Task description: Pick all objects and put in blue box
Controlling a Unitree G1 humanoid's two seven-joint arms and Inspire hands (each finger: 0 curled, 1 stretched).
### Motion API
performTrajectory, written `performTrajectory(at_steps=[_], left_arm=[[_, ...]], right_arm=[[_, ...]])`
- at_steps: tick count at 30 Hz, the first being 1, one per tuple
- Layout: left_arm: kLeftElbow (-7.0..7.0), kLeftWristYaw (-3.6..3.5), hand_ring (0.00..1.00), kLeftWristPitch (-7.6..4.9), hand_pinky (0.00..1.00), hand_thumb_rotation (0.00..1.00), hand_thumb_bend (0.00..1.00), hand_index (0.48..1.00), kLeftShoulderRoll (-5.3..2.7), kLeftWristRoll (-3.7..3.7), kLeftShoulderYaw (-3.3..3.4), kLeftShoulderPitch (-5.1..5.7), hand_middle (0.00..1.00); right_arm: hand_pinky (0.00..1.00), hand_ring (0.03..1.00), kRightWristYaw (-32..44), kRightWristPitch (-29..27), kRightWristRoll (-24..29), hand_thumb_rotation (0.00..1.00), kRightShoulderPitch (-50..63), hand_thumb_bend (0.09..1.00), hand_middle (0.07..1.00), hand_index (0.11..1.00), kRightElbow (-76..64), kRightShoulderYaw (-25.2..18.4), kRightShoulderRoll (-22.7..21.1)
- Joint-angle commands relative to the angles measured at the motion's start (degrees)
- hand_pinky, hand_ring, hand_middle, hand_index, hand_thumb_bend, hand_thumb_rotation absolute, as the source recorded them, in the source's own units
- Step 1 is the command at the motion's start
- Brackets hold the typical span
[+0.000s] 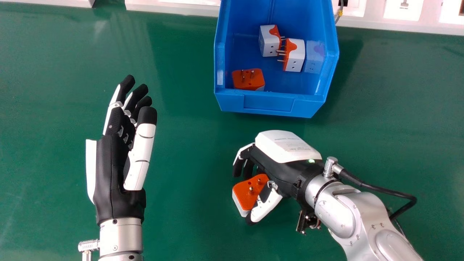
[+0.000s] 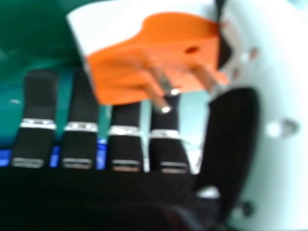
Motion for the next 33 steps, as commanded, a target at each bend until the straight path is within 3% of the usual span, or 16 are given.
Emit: performTrajectory(at_steps=[1, 24, 33], left_arm=[[-1.35, -0.07, 0.87, -0.14, 0.82, 0.77, 0.72, 0.9, -0.62, 0.02, -0.62, -0.22, 0.88], [-1.16, -0.09, 0.87, 0.2, 0.82, 0.77, 0.73, 0.9, -0.29, 0.2, -0.49, -1.08, 0.88], [-1.3, -0.25, 0.87, -0.18, 0.82, 0.77, 0.73, 0.9, -0.18, 0.23, -0.48, -0.56, 0.88]], right_arm=[[0.39, 0.49, 0.2, -0.2, 0.6, 0.01, 0.2, 0.58, 0.559, 0.588, -1.2, 0.1, 0.0], [0.33, 0.439, -0.4, -0.8, 1.8, 0.0, -0.5, 0.526, 0.516, 0.569, -2.0, -0.4, 0.0], [0.32, 0.429, -0.5, -0.5, 2.0, 0.0, -0.1, 0.514, 0.508, 0.56, -5.5, -1.6, -0.6]])
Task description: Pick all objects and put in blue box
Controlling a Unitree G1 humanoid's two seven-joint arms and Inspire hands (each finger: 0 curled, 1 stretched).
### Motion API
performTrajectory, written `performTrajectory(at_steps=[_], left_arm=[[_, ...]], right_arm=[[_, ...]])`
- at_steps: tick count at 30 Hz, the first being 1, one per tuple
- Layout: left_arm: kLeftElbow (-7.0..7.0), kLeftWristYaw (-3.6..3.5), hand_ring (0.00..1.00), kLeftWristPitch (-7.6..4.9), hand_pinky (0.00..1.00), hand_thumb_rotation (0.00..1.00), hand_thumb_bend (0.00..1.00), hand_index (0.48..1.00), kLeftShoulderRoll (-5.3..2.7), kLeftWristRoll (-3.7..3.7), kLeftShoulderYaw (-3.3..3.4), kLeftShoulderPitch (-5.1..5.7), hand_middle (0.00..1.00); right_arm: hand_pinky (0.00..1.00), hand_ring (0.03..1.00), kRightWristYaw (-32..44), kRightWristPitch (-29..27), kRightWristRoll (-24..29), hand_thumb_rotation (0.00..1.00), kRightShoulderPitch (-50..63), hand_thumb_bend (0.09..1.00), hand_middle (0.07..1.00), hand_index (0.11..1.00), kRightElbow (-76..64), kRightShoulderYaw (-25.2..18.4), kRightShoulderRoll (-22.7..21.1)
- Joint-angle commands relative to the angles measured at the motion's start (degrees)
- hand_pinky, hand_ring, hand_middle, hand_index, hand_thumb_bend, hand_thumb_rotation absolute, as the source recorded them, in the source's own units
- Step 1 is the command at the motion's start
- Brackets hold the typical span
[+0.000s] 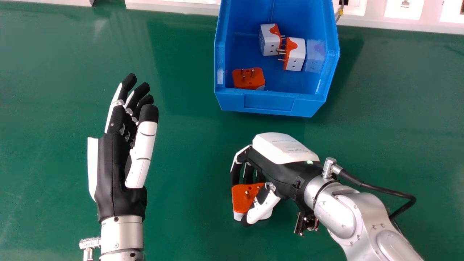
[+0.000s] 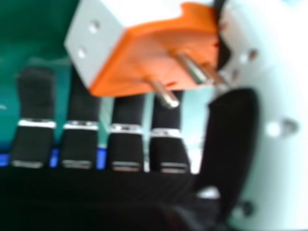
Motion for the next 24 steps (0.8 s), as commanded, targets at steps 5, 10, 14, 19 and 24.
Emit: performTrajectory(at_steps=[5, 10, 14, 19, 24], left_arm=[[-0.96, -0.33, 0.87, -1.1, 0.82, 0.77, 0.73, 0.899, -0.17, 0.09, -0.3, 0.05, 0.88], [-1.16, -0.39, 0.87, -0.89, 0.82, 0.77, 0.73, 0.899, -0.23, 0.1, -0.24, 0.1, 0.88], [-1.2, -0.15, 0.87, -0.61, 0.82, 0.78, 0.73, 0.899, -0.26, 0.3, -0.09, -0.05, 0.88], [-1.13, 0.63, 0.87, -0.3, 0.82, 0.78, 0.73, 0.899, -0.35, 0.94, 0.02, -0.64, 0.88], [-0.37, 1.13, 0.86, -0.62, 0.82, 0.78, 0.73, 0.898, -0.26, 1.24, 0.02, -1.15, 0.88]], right_arm=[[0.32, 0.423, -0.4, 0.3, 1.3, 0.0, 0.4, 0.509, 0.502, 0.558, -8.8, -3.9, -0.5], [0.32, 0.423, -1.3, 0.3, 2.0, 0.0, 0.3, 0.509, 0.502, 0.558, -14.3, -7.4, -0.9], [0.31, 0.418, -2.4, -0.3, 3.3, 0.0, -1.7, 0.505, 0.499, 0.557, -17.9, -11.3, -1.1], [0.31, 0.417, -4.5, -1.4, 5.8, 0.0, -8.9, 0.502, 0.499, 0.552, -17.6, -17.1, -1.4], [0.31, 0.42, -11.0, -4.8, 7.0, 0.0, -20.7, 0.501, 0.498, 0.547, -8.9, -21.0, -2.2]])
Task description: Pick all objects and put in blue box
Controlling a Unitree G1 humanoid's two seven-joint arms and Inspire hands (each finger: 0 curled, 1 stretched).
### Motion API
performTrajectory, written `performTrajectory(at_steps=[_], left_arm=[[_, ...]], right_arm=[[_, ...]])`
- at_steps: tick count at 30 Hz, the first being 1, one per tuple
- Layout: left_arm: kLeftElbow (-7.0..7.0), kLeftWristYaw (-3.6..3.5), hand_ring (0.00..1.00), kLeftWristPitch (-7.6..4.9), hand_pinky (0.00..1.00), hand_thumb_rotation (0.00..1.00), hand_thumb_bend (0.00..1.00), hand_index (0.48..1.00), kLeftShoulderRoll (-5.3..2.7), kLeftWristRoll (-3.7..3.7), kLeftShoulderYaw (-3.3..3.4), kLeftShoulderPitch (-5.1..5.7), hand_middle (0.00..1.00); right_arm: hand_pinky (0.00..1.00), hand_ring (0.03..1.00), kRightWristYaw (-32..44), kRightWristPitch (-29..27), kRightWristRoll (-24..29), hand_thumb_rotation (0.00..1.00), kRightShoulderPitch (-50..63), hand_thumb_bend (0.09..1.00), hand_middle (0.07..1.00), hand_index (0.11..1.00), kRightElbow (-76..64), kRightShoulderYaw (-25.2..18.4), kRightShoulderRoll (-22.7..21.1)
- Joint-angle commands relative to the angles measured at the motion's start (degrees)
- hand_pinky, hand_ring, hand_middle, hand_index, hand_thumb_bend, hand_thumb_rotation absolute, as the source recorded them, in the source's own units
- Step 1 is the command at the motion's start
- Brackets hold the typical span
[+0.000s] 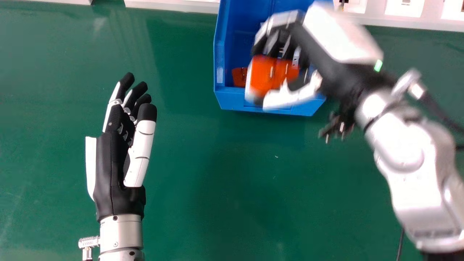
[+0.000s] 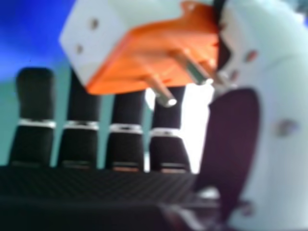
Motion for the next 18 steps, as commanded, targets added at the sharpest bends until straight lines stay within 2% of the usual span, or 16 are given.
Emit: performTrajectory(at_steps=[1, 5, 9, 12, 18], left_arm=[[-0.45, 0.26, 0.86, -0.72, 0.82, 0.78, 0.73, 0.898, -0.23, 0.8, -0.27, -0.61, 0.88], [-0.18, 0.2, 0.86, -0.94, 0.81, 0.78, 0.73, 0.895, -0.11, 0.57, -0.04, -0.9, 0.88], [0.03, 0.42, 0.86, -1.31, 0.81, 0.78, 0.73, 0.895, -0.08, 0.79, 0.14, -1.05, 0.88], [0.13, 0.64, 0.86, -1.01, 0.81, 0.78, 0.73, 0.893, -0.09, 0.61, 0.35, -1.47, 0.88], [0.29, 0.41, 0.86, -0.86, 0.81, 0.78, 0.73, 0.891, 0.21, 0.65, 0.32, -1.86, 0.87]], right_arm=[[0.31, 0.42, -4.4, -2.7, -0.4, 0.0, -7.4, 0.501, 0.498, 0.547, 5.0, -1.2, -0.9], [0.31, 0.421, -7.1, -4.5, -1.9, 0.0, -16.6, 0.5, 0.5, 0.541, 15.3, -0.1, -2.5], [0.31, 0.421, -10.1, -6.8, -3.7, 0.0, -26.1, 0.5, 0.5, 0.541, 30.1, 3.1, -2.7], [0.31, 0.421, -14.5, -10.4, -4.6, 0.0, -33.0, 0.499, 0.5, 0.535, 44.4, 6.2, -1.1], [0.31, 0.428, -25.3, -17.4, -7.1, 0.0, -42.3, 0.499, 0.5, 0.525, 72.3, 13.0, 3.5]])
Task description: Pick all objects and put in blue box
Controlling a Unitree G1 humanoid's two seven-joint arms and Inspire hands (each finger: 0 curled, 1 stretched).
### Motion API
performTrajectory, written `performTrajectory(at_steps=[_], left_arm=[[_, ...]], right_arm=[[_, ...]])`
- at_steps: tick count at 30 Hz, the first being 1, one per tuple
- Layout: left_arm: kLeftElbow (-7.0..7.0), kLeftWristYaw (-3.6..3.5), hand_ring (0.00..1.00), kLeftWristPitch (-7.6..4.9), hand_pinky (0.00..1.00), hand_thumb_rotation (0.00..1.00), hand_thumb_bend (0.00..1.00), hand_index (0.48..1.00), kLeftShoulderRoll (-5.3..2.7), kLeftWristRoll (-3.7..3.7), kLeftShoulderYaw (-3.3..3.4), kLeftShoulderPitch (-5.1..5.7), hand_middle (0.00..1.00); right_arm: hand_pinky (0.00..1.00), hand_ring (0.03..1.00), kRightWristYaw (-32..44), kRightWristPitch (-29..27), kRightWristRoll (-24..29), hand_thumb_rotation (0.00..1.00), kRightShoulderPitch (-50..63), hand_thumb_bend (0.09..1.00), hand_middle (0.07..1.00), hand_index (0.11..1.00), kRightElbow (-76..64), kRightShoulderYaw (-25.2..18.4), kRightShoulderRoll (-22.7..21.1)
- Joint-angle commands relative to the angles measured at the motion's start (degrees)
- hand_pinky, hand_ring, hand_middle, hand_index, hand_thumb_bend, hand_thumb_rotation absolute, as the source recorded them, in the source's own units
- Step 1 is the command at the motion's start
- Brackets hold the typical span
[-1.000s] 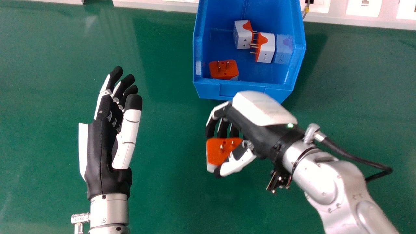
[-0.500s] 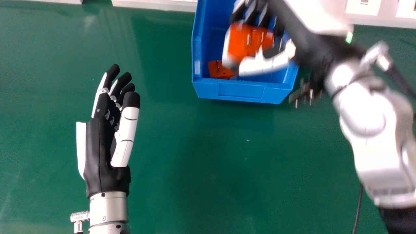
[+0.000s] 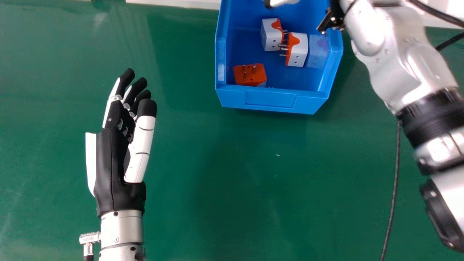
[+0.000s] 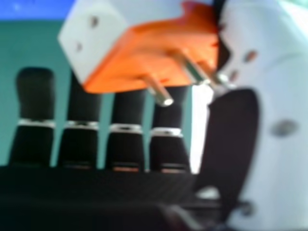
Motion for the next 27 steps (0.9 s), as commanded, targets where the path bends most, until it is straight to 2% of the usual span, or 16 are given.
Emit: performTrajectory(at_steps=[1, 6, 9, 12, 15, 20, 21, 25, 26, 27], left_arm=[[-0.58, -0.11, 0.86, -0.68, 0.81, 0.78, 0.73, 0.891, 0.26, 0.4, -0.01, -0.58, 0.87], [-1.07, -0.36, 0.86, -0.81, 0.81, 0.77, 0.73, 0.89, 0.55, 0.56, 0.06, -0.31, 0.87], [-1.05, -0.27, 0.86, -0.83, 0.81, 0.77, 0.73, 0.89, 0.6, 0.65, 0.15, -0.37, 0.87], [-0.2, -0.26, 0.86, -1.14, 0.81, 0.77, 0.73, 0.89, 0.59, 0.64, 0.22, -0.77, 0.87], [-0.06, -0.2, 0.86, -0.97, 0.81, 0.77, 0.73, 0.89, 0.52, 0.88, 0.14, -0.97, 0.87], [-0.64, -0.15, 0.86, -0.4, 0.81, 0.78, 0.73, 0.891, 0.33, 0.83, 0.16, -0.96, 0.88], [-0.73, -0.16, 0.86, -0.38, 0.82, 0.78, 0.73, 0.892, 0.26, 0.83, 0.12, -0.89, 0.88], [-0.55, 0.0, 0.86, -0.51, 0.82, 0.78, 0.73, 0.892, 0.08, 0.88, 0.24, -0.79, 0.88], [-0.4, -0.02, 0.86, -0.59, 0.81, 0.78, 0.74, 0.893, 0.1, 0.86, 0.28, -0.85, 0.88], [-0.34, -0.01, 0.86, -0.62, 0.81, 0.78, 0.74, 0.893, 0.04, 0.86, 0.25, -0.93, 0.88]], right_arm=[[0.31, 0.428, -5.2, -2.6, -1.4, 0.0, -5.1, 0.499, 0.5, 0.525, 8.4, 2.5, 1.4], [0.32, 0.433, -7.5, -2.9, -3.0, 0.0, -7.2, 0.5, 0.499, 0.516, 18.0, 6.4, 2.4], [0.32, 0.433, -6.8, -2.4, -2.4, 0.0, -7.8, 0.5, 0.499, 0.516, 18.8, 6.8, 2.4], [0.32, 0.433, -4.5, -0.2, -1.6, 0.0, -8.0, 0.5, 0.499, 0.516, 18.5, 6.8, 3.1], [0.32, 0.433, -2.0, 2.3, -1.5, 0.0, -8.5, 0.5, 0.499, 0.516, 17.9, 7.1, 3.4], [0.32, 0.435, -3.3, 3.2, -2.5, 0.0, -8.8, 0.5, 0.496, 0.52, 17.1, 8.3, 2.7], [0.46, 0.548, -4.1, 3.0, -2.6, 0.08, -8.7, 0.6, 0.597, 0.616, 17.0, 8.5, 2.5], [0.46, 0.548, -7.6, 2.5, -2.8, 0.08, -8.4, 0.6, 0.597, 0.616, 16.5, 8.9, 2.1], [0.57, 0.638, -8.4, 2.3, -2.8, 0.18, -8.4, 0.68, 0.678, 0.693, 16.4, 9.0, 2.0], [0.57, 0.638, -9.3, 2.2, -2.9, 0.18, -8.4, 0.68, 0.678, 0.693, 16.4, 9.1, 1.9]])
